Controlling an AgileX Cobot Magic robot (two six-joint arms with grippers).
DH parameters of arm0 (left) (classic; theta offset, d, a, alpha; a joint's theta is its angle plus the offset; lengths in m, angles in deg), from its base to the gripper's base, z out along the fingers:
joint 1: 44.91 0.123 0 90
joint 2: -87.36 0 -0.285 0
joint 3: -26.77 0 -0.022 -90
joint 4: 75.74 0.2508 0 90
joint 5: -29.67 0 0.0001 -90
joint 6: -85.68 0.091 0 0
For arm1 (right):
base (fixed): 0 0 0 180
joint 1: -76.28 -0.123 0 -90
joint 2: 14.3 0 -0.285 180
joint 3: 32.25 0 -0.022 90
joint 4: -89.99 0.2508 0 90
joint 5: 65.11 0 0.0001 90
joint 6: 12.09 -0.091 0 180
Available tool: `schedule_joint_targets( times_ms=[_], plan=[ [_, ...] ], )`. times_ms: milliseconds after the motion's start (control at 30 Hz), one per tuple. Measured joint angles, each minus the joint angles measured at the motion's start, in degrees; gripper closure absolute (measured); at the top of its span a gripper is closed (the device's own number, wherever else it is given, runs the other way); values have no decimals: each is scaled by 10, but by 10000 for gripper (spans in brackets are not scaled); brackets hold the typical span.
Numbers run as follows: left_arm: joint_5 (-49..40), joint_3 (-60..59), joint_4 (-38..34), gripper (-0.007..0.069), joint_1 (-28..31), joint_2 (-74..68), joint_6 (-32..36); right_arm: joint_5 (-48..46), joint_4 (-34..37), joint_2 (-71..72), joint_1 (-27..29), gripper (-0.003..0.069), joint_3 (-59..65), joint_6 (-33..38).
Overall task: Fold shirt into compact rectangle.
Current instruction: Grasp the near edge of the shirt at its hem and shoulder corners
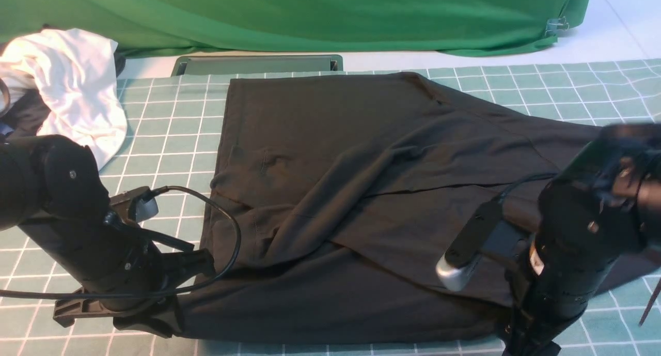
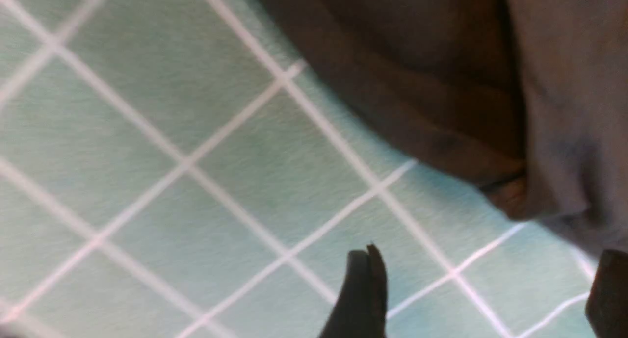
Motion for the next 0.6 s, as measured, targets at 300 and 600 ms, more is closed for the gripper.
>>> schedule_joint_targets(
  times_ms=[300, 600],
  plan=[
    [1, 0, -1, 606, 0, 0, 2, 55, -51, -50, -38, 74, 0, -13],
    [1, 0, 1, 606, 0, 0, 9, 65, -84, -60, -39, 293, 0, -10]
  ],
)
